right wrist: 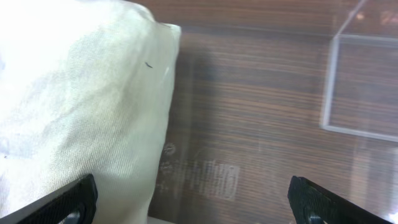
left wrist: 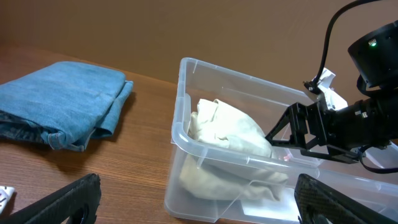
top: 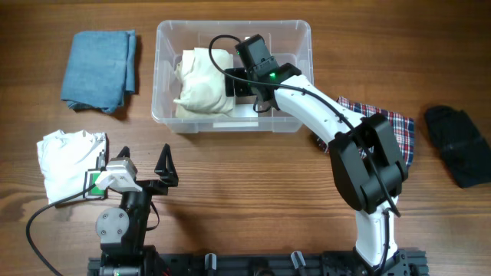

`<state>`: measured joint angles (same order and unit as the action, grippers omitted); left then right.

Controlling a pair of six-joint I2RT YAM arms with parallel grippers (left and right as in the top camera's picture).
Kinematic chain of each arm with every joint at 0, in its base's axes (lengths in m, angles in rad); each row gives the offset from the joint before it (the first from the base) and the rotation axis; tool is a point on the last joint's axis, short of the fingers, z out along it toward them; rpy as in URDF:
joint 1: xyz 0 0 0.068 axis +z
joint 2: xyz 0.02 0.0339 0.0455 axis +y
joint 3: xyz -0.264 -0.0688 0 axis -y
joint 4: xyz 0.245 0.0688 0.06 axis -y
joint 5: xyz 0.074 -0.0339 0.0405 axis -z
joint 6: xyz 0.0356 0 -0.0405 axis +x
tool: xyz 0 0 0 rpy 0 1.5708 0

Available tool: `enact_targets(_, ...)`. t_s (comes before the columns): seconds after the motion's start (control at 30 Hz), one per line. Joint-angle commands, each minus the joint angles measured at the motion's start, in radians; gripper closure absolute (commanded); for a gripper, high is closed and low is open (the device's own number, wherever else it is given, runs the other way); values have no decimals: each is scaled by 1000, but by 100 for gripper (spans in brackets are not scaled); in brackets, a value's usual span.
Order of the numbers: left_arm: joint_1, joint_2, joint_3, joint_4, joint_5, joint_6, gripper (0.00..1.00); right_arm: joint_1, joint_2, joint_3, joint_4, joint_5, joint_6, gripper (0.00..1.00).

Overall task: Pack container
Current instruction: 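Carry the cream cloth into the bin's left side and release, then move the right gripper to the plaid shirt and grasp it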

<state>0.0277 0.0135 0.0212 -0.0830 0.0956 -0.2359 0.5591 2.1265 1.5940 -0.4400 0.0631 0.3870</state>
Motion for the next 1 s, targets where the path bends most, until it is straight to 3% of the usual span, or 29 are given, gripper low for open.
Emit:
enact_targets(0.0, 6, -9, -8, 0, 1, 19, 0, 10, 26, 21, 1, -36, -21, 1)
enact_targets(0.23, 6, -9, -8, 0, 1, 20, 0, -2, 4, 38, 0, -42, -29, 1)
enact_targets(0.5, 6, -9, -8, 0, 1, 20, 0, -71, -169, 193, -236, -66, -58, 0)
enact_targets(0.7, 6, -9, -8, 0, 1, 19, 0, -240, -384, 220, -480, -65, 23, 0)
enact_targets(0.77, 6, -9, -8, 0, 1, 20, 0, -355, -441, 220, -592, -65, 73, 0)
enact_targets(0.97, 6, -8, -8, 0, 1, 20, 0, -617, -462, 173, -827, -65, 183, 0)
